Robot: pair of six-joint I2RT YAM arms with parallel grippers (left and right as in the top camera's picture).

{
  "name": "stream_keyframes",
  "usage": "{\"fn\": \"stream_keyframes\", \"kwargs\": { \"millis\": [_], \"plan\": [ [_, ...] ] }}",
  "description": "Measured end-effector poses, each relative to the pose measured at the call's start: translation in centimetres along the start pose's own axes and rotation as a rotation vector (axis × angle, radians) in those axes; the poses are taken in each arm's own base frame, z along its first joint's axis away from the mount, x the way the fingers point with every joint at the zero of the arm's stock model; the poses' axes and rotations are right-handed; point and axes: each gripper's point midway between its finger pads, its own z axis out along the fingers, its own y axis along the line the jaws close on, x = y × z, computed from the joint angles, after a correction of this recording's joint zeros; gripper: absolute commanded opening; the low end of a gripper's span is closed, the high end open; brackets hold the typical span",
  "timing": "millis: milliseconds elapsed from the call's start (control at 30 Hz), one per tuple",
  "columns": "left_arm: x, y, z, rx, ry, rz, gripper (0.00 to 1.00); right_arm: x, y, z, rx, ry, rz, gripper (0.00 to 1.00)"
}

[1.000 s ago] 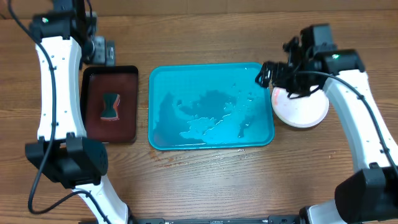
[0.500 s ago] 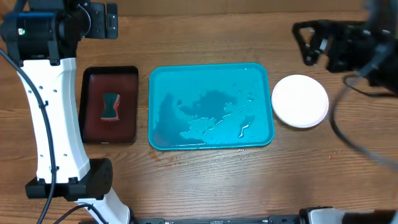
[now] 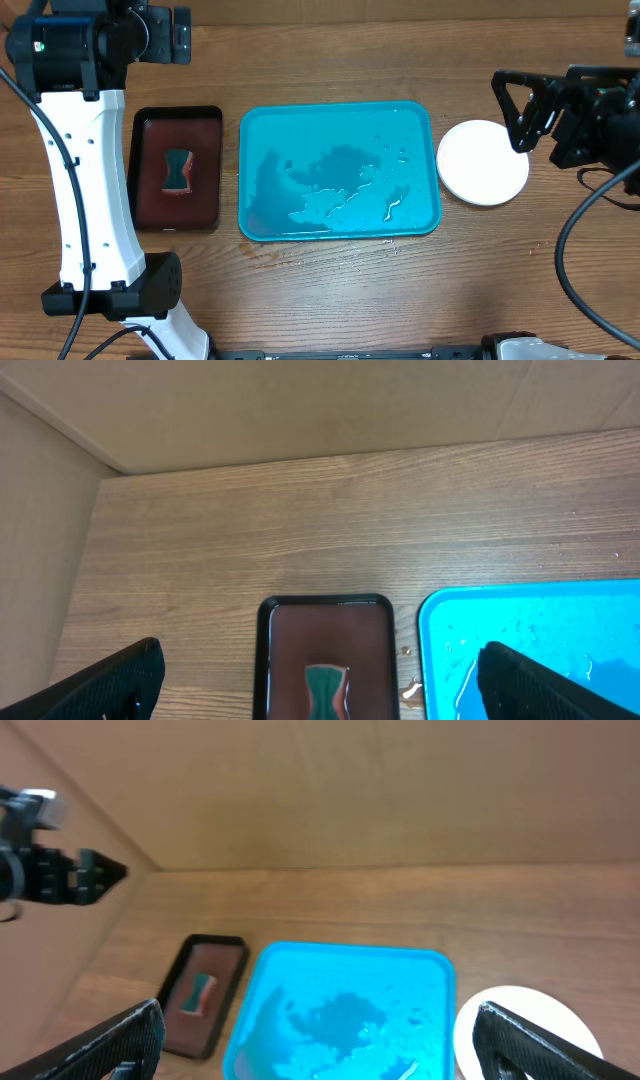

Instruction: Clean dirty plates on tray and stack at the side

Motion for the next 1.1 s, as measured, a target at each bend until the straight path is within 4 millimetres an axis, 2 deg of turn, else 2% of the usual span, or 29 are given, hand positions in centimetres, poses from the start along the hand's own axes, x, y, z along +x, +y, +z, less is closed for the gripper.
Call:
{"fn": "stream_keyframes", "kwargs": {
  "millis": [200,433,567,700,900,1000,1100],
  "plan": [
    [0.0,0.0,0.0,0.000,0.000,0.000,1.00,-0.2,-2.2,0.0,0.096,-0.013,0.020,1.00],
    [0.0,0.0,0.0,0.000,0.000,0.000,1.00,-1.9,-2.0,-1.2,0.097,-0.126,-0.041,1.00],
    [0.0,0.0,0.0,0.000,0.000,0.000,1.00,-1.7,-1.9,-1.8,0.095,-0.182,-0.095,1.00],
    [0.0,0.0,0.0,0.000,0.000,0.000,1.00,-0.5,-2.6,-1.6,0.102,-0.230,-0.126,1.00],
    [0.0,0.0,0.0,0.000,0.001,0.000,1.00,2.3,-5.5,-0.4,0.156,-0.336,-0.149,1.00],
    [0.0,0.0,0.0,0.000,0.001,0.000,1.00,5.1,-6.4,0.7,0.145,-0.426,-0.196,1.00],
    [0.0,0.0,0.0,0.000,0.000,-0.002,1.00,7.0,-6.8,1.4,0.132,-0.507,-0.231,1.00]
  ]
}}
